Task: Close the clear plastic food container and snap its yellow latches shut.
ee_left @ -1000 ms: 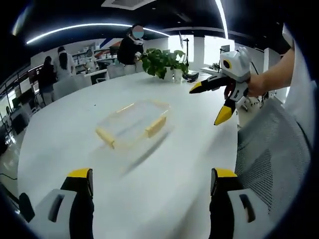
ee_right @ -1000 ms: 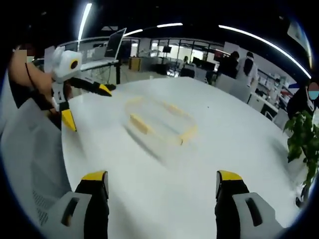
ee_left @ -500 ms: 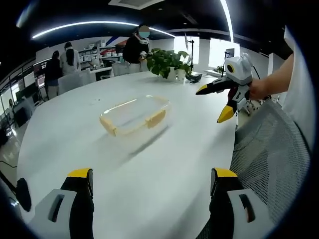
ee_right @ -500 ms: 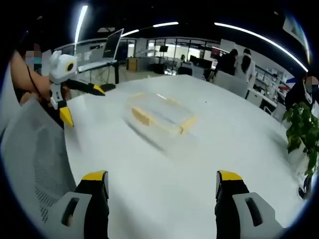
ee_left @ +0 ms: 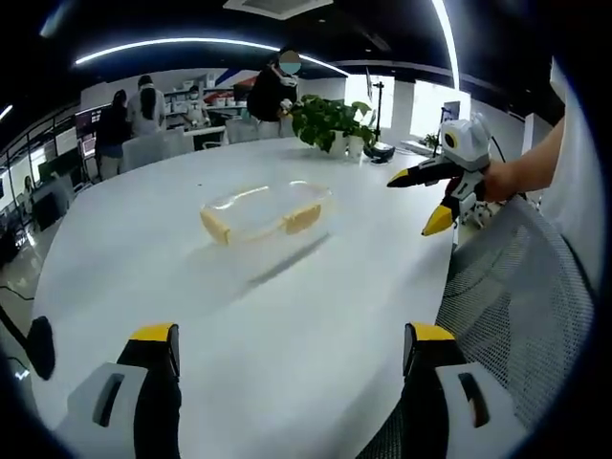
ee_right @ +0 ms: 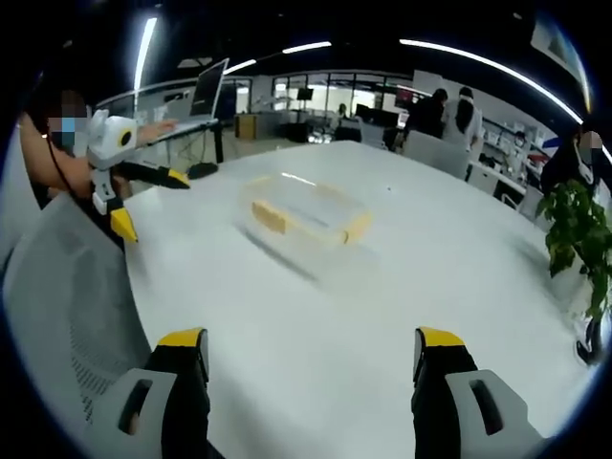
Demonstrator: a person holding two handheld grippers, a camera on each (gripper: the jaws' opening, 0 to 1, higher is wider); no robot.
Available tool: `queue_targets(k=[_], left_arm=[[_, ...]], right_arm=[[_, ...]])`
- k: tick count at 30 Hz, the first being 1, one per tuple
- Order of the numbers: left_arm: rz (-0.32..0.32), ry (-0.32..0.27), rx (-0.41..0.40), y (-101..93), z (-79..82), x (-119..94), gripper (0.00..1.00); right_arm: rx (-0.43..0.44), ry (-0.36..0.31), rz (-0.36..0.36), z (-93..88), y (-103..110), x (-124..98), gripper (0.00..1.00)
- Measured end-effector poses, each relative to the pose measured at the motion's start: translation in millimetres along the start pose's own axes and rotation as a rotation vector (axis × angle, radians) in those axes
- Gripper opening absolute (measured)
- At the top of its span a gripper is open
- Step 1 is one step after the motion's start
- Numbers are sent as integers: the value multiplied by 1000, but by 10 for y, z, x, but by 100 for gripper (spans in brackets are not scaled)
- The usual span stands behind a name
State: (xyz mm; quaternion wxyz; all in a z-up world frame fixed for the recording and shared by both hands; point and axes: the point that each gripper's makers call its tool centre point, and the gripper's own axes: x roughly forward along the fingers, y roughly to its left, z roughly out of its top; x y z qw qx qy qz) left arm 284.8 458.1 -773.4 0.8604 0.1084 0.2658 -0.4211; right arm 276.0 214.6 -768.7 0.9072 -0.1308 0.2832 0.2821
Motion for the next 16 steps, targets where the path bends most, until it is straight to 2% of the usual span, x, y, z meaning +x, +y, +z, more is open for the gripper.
queue_targets(k=[4,16], left_arm=[[8,-18,-7,21,46,-8,99],[3,-9,-10,5,11,2,99]], right_arm=[[11,-2,-3,-12,-10,-2,89],[8,4,5,-32,19,11,89]])
